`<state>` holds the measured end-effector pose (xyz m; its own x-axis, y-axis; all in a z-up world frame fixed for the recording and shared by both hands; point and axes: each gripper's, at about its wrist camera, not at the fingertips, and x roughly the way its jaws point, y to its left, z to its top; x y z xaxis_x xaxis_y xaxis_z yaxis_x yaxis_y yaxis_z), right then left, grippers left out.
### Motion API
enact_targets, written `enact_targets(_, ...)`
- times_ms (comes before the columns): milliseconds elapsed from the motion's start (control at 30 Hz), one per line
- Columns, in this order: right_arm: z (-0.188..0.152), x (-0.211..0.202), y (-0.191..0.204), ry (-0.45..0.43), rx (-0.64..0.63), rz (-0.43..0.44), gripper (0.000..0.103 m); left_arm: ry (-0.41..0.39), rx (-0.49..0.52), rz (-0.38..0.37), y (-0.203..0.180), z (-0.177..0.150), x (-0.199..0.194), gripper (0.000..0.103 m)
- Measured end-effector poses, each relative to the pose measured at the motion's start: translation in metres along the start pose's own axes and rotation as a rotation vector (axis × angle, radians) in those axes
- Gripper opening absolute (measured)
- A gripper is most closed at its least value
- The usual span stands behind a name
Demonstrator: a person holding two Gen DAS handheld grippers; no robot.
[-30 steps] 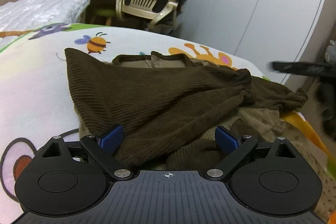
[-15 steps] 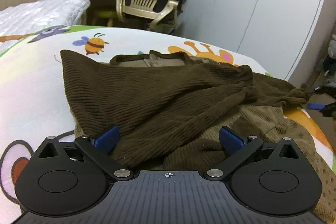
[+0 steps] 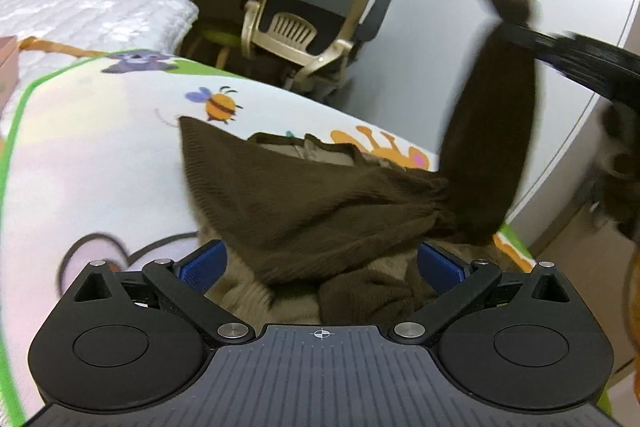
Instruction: Fold clothes
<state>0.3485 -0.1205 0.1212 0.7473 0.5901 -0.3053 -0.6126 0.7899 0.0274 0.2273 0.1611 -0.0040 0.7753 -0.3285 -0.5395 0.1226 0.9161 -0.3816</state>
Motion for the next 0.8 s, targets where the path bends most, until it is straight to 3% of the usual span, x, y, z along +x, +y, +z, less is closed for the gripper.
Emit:
enact_targets(100, -0.011, 0.048, 0.057, 0.077, -0.118, 0.083, 0.011, -0.018, 0.002, -0.001, 0.008, -0.006, -0.021, 0.103)
enact_targets(233, -0.049, 0.105, 0.103, 0.255, -0.146, 0.214, 0.014, -0.036, -0.028, 0.000, 0.019, -0.010, -0.037, 0.103)
enact_targets(333, -0.071, 0.119, 0.110, 0.335, -0.122, 0.271, 0.035, -0.035, -0.054, 0.006, 0.026, -0.008, -0.040, 0.103)
enact_targets(467, -0.055, 0.083, 0.076, 0.227, -0.001, 0.295, 0.067, -0.038, -0.053, 0.005, 0.024, 0.002, -0.033, 0.103)
enact_targets(567, -0.045, 0.051, 0.036, 0.139, 0.051, 0.230, 0.081, -0.041, -0.041, -0.012, 0.014, 0.014, -0.019, 0.103)
enact_targets(667, -0.055, 0.026, -0.006, 0.108, 0.101, 0.112, 0.083, -0.047, -0.054, -0.001, 0.007, 0.027, 0.004, 0.103)
enact_targets(800, -0.096, 0.012, -0.045, 0.150, 0.218, 0.017, 0.083, -0.026, -0.100, 0.060, 0.009, 0.036, 0.043, 0.102)
